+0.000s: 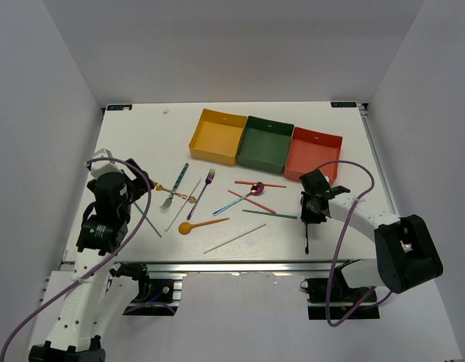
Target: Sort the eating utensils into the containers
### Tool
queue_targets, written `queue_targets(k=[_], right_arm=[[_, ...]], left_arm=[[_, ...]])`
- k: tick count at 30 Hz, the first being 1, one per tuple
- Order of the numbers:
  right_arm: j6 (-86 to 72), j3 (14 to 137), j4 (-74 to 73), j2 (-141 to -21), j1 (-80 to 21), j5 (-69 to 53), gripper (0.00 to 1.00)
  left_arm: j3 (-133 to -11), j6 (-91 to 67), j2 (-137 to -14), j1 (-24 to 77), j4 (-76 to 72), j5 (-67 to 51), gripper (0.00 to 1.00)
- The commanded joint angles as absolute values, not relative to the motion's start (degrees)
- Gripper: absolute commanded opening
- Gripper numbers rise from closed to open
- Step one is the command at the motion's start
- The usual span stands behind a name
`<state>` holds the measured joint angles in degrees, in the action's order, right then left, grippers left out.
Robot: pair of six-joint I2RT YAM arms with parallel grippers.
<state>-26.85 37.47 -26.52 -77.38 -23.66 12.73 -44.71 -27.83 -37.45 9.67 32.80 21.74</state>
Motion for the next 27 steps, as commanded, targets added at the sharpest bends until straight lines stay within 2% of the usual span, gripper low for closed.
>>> queue_targets(k=[1,2,4,11,19,21,24,25,27], right_arm=[[-28.30,36.83,-25.49,-79.80,-23.82,13.45,0.14],[-28.39,36.74,-25.75,-80.07,-23.82,13.45,0.06],[-28.92,36.65,-25.93,-80.07,-23.82,13.36,0.00],[-29.27,37.35,-29.00,-72.52,-23.82,13.01,0.00],[-26.11,48.49,-33.75,-60.39,-23.73,7.03,0.00],[-24.71,51.49,-33.23,-62.04,-22.51,7.99,0.00],[-17.79,61.05,-32.95,-71.77,-19.61,7.65,0.00],[-15.49,64.30,-33.74,-78.25,-19.16,8.43,0.00],[-8.13,74.67,-35.94,-84.69,-18.37,7.74,0.00]], left_arm=[[-44.74,-27.25,-37.44,10.02,32.17,21.01,0.98],[-44.74,-27.25,-37.53,10.02,32.17,21.01,0.98],[-44.74,-27.25,-37.44,10.11,32.25,21.01,0.98],[-44.74,-27.25,-37.62,10.20,32.26,21.09,0.98],[-44.74,-27.25,-37.44,10.20,32.43,21.80,0.98],[-44.74,-27.33,-37.27,10.20,32.43,21.88,0.98],[-44.91,-27.42,-37.09,10.20,32.52,22.24,0.98],[-44.74,-27.51,-37.00,10.28,32.61,22.41,0.98],[-44.74,-27.60,-36.83,10.20,32.52,22.76,0.98]])
